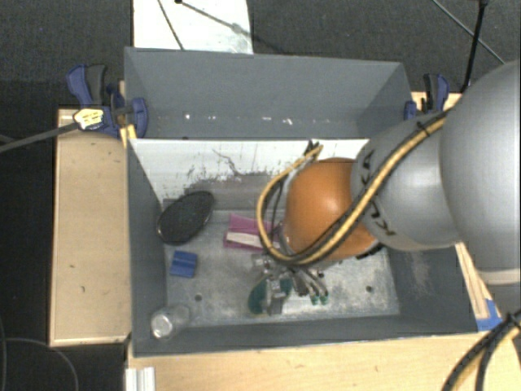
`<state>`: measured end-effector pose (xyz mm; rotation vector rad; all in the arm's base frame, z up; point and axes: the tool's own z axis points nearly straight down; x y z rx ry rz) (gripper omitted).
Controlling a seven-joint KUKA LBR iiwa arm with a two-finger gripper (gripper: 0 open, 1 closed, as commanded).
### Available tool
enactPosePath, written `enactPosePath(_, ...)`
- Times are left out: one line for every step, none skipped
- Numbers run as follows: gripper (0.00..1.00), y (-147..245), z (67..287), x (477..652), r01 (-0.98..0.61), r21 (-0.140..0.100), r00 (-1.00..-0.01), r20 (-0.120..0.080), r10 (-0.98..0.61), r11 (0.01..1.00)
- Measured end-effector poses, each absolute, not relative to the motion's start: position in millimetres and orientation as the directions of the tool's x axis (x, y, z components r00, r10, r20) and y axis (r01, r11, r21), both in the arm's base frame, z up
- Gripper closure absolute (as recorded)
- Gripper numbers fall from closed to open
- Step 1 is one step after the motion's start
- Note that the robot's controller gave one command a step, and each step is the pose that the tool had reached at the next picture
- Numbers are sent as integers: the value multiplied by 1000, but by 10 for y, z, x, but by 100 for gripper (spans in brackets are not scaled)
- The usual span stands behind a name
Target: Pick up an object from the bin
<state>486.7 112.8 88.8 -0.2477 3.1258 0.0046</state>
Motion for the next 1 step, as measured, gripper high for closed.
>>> enactPosePath(100, 1091, 2629, 5241, -197, 0, -980, -12, -197, 980)
